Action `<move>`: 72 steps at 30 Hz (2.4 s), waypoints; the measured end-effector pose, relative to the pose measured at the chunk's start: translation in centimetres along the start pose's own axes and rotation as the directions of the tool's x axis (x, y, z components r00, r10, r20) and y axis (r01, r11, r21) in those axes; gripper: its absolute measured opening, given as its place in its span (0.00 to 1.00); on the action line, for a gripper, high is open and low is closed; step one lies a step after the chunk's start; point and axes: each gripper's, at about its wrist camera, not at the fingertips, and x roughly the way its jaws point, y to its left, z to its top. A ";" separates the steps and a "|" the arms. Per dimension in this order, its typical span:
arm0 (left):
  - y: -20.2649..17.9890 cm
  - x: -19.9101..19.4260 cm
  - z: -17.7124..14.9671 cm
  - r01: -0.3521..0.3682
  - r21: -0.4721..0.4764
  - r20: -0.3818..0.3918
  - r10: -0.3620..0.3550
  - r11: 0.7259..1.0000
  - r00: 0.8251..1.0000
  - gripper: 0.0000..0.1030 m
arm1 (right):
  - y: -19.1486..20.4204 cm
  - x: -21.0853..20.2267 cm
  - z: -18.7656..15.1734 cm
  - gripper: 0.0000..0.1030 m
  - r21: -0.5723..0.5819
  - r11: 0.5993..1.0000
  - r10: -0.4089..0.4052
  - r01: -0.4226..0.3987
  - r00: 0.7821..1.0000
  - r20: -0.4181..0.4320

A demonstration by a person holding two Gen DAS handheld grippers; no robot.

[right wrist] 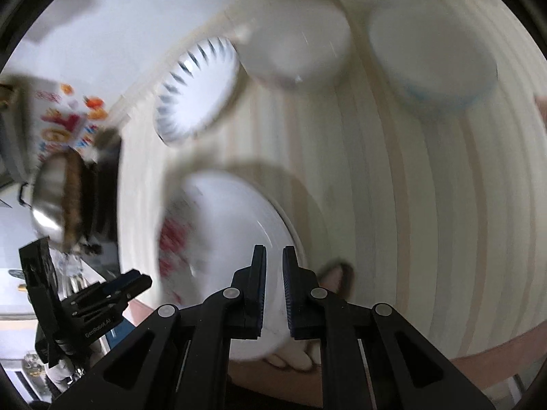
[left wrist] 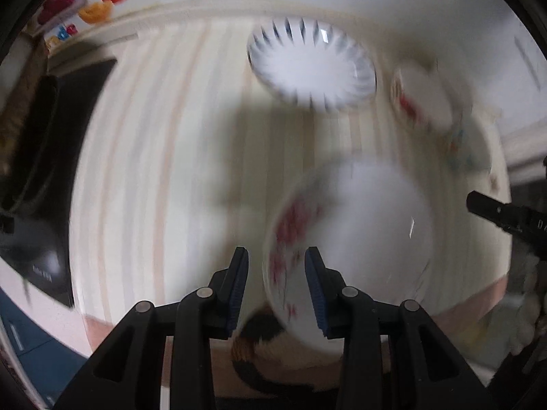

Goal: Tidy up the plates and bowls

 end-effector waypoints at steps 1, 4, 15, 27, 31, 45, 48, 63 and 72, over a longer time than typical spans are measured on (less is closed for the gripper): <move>0.4 -0.4 1.4 0.004 -0.013 0.017 -0.004 1.000 1.000 0.33 | 1.1 -0.4 1.6 0.19 -0.020 1.000 0.022 -0.021 1.000 0.022; 1.8 0.2 6.4 0.003 -0.052 0.051 0.000 0.999 0.999 0.33 | 4.0 0.0 6.0 0.39 -0.091 0.996 0.018 -0.012 0.998 0.065; 3.0 8.9 15.9 0.001 -0.127 -0.039 -0.006 0.992 0.999 0.33 | 9.9 11.3 19.2 0.39 -0.316 0.914 -0.261 0.256 0.965 0.025; 3.0 10.3 16.8 0.020 -0.092 -0.025 -0.022 0.996 0.999 0.24 | 8.9 15.7 21.7 0.19 -0.375 0.873 -0.348 0.311 0.937 -0.033; 3.0 9.5 16.2 0.006 -0.096 -0.022 -0.008 0.995 1.000 0.23 | 8.3 15.2 21.6 0.17 -0.368 0.888 -0.313 0.275 0.949 -0.046; 1.6 1.4 13.2 -0.010 -0.050 0.077 0.014 0.999 0.997 0.23 | 9.0 8.0 19.6 0.16 -0.392 0.896 -0.225 0.208 0.974 0.003; 1.1 -1.2 11.6 -0.006 -0.037 0.104 0.009 0.999 0.995 0.23 | 9.3 5.2 18.3 0.15 -0.397 0.897 -0.203 0.196 0.979 0.025; -2.2 -4.4 2.3 0.014 -0.012 0.093 -0.013 1.000 0.996 0.23 | 7.5 -2.1 6.2 0.15 -0.367 0.922 -0.110 0.123 0.992 0.057; -2.9 -0.3 -2.3 0.001 0.019 0.002 -0.001 1.000 1.000 0.23 | 3.4 -0.2 -0.9 0.15 -0.306 0.946 -0.118 0.106 0.993 -0.021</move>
